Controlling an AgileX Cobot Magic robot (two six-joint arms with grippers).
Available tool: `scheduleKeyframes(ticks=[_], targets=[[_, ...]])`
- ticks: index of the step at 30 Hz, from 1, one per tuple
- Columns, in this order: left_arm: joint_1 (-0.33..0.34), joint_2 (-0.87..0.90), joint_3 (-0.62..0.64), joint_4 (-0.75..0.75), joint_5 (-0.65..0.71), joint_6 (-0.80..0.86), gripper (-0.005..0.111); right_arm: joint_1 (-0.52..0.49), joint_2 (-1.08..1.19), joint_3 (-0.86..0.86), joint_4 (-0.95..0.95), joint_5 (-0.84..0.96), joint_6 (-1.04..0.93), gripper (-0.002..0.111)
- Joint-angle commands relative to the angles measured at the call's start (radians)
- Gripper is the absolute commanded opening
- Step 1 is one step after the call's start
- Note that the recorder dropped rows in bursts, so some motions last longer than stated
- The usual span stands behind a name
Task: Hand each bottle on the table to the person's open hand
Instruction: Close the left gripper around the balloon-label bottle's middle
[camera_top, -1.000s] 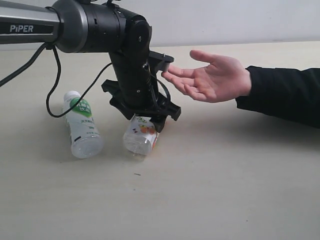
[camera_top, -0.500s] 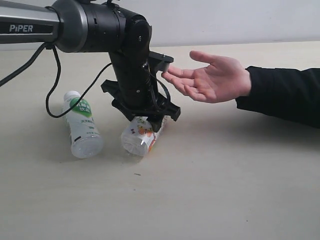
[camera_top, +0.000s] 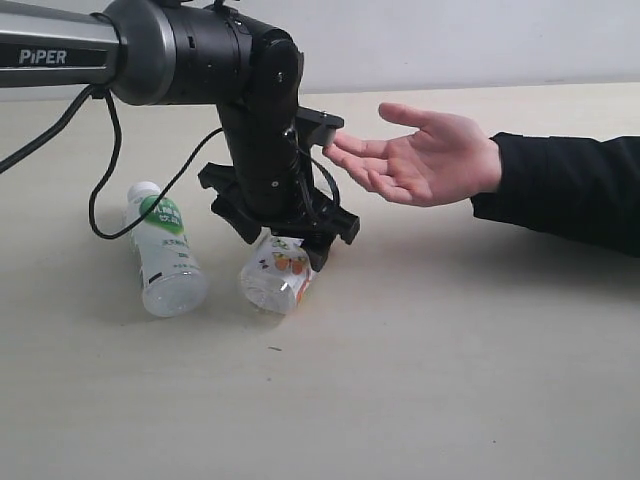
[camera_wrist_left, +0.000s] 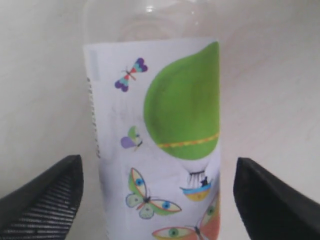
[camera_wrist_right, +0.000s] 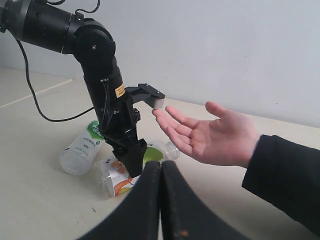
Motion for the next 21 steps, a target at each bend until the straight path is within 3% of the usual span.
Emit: scheduleKeyframes(ticks=[1, 9, 16, 21], targets=[[-0.002, -0.005, -0.004, -0.005, -0.014, -0.009, 0.079, -0.001, -0.005, 0.003, 0.0, -0.014, -0.001, 0.0], [-0.002, -0.005, -0.004, -0.001, -0.075, 0.027, 0.079, -0.001, -0.005, 0.003, 0.002, -0.014, -0.001, 0.0], [-0.002, -0.005, 0.064, 0.007, -0.226, 0.042, 0.079, -0.001, -0.005, 0.003, 0.002, -0.014, -0.001, 0.0], [-0.002, -0.005, 0.066, 0.007, -0.227, 0.042, 0.079, -0.001, -0.005, 0.003, 0.0, -0.014, -0.001, 0.0]])
